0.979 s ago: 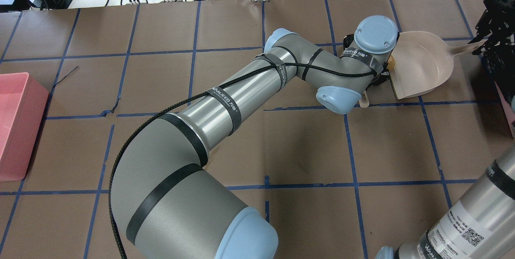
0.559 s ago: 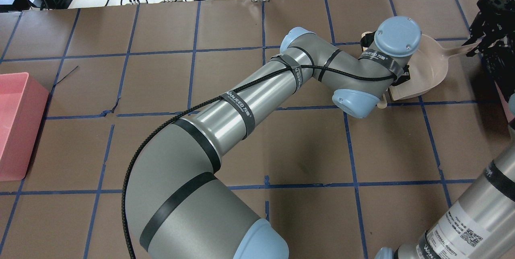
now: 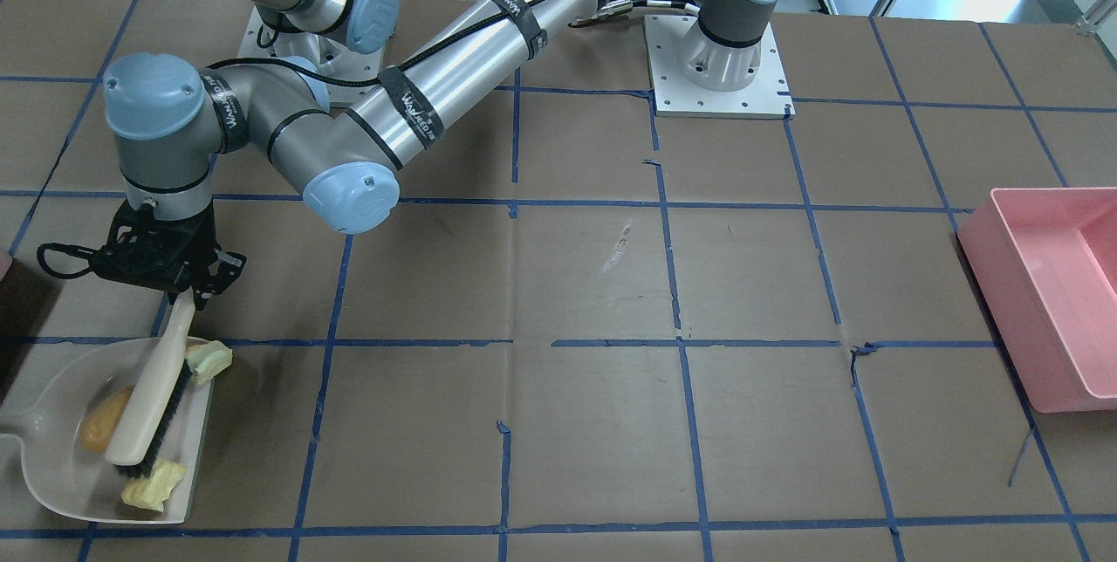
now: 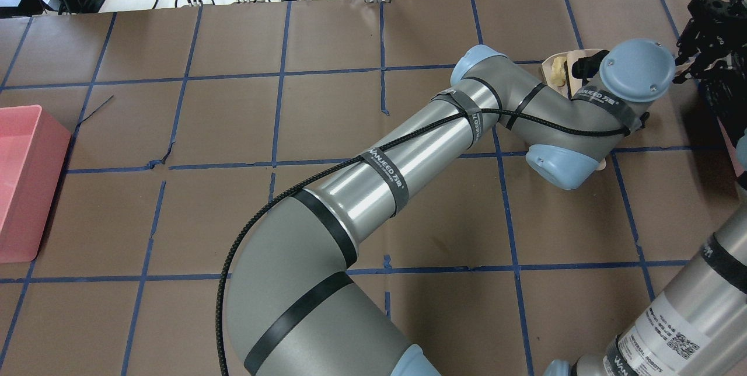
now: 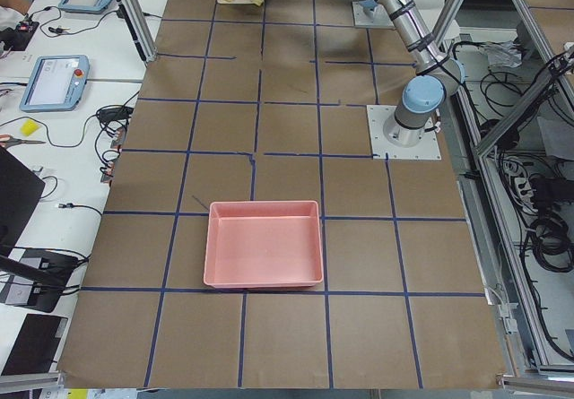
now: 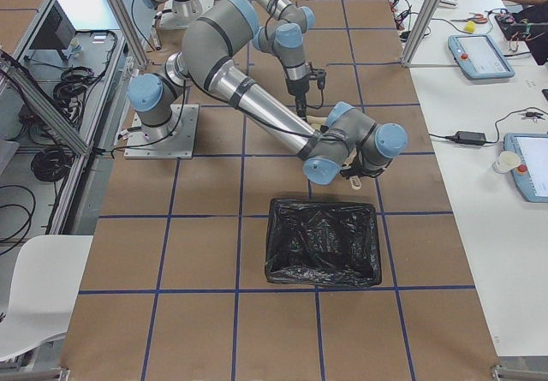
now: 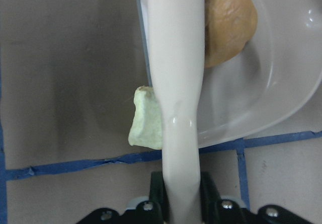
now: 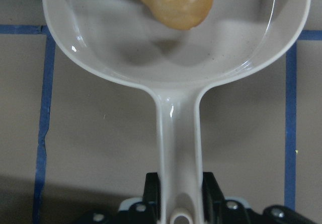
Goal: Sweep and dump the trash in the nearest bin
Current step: 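Sweep the potato and sponge piece into the dustpan with the left gripper's brush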
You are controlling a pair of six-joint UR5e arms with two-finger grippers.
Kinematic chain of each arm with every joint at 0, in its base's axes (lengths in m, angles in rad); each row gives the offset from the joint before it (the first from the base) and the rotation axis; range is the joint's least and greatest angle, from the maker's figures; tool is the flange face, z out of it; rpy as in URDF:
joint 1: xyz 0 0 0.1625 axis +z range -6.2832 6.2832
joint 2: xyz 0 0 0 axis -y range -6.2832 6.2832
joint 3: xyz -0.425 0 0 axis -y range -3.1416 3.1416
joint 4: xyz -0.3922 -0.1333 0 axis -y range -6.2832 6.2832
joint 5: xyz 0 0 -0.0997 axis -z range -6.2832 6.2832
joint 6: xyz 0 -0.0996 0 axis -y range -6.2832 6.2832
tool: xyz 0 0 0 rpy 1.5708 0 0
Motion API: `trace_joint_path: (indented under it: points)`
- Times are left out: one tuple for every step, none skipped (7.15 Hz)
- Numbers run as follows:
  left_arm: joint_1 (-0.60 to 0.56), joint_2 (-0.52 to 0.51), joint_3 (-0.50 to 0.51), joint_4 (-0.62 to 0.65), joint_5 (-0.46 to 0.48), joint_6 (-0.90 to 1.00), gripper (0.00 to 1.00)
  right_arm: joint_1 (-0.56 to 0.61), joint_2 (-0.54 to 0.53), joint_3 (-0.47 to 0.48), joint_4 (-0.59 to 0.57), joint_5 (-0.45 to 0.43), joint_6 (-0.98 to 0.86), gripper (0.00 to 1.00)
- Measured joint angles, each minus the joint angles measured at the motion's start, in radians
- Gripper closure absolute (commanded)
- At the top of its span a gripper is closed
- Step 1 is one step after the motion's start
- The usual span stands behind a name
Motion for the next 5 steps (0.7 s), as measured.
trace_joint_path:
  points:
    - [-0.018,-0.002,0.038,-0.013,0.002,-0.005,0.99,0.000,0.001,0.000,-0.001,-0.001,0.000,1.00]
    - [-0.030,0.002,0.072,-0.043,0.007,-0.008,0.99,0.000,0.001,0.000,-0.001,-0.002,0.000,1.00]
    - [-0.036,0.022,0.085,-0.087,0.014,-0.002,0.99,0.000,0.002,0.000,-0.001,-0.001,0.000,1.00]
    - [-0.025,0.052,0.067,-0.129,0.017,0.022,0.99,-0.001,0.002,0.000,-0.001,-0.001,0.000,1.00]
    - [0.012,0.085,0.014,-0.160,0.017,0.050,0.99,-0.001,0.003,0.000,-0.001,0.000,-0.001,1.00]
